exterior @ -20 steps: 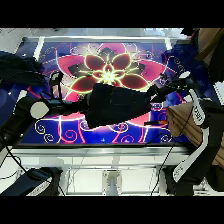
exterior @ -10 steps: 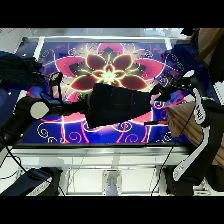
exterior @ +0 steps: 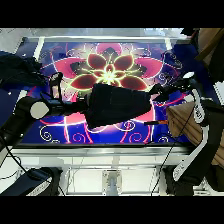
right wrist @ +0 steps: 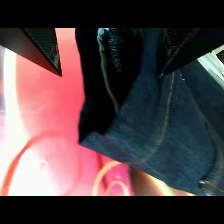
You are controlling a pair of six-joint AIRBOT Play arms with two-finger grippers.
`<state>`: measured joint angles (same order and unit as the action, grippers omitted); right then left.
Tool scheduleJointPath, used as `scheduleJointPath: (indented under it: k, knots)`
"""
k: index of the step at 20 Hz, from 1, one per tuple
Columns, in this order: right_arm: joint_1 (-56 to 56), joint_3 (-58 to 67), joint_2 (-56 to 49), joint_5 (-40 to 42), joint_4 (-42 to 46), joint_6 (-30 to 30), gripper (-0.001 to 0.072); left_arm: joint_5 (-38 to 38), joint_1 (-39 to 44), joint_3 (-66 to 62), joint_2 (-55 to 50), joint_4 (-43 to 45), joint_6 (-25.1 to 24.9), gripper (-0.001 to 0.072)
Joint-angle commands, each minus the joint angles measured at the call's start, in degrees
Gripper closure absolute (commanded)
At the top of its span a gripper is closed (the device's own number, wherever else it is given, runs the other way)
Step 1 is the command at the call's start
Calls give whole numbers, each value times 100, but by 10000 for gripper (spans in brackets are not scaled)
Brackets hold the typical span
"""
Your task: Fold the clothes and pants, and hang the long-sleeved shirts on hangers.
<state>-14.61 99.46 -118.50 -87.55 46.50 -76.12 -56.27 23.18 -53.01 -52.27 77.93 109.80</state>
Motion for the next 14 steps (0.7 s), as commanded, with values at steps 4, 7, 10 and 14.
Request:
scheduleJointPath:
  k: [4,7,10,14]
  knots:
    - [-4,2,-46,-52,-275,232,25,0,-7,-2,2,2,0,92]
    - [0,-9,-68,-142,-267,302,30,0,-7,-2,2,2,-2,92]
    - [2,-11,-136,-170,-251,341,31,0,-7,-2,2,2,0,92]
    - [37,-9,-238,-131,-280,374,31,0,-7,-2,2,2,0,92]
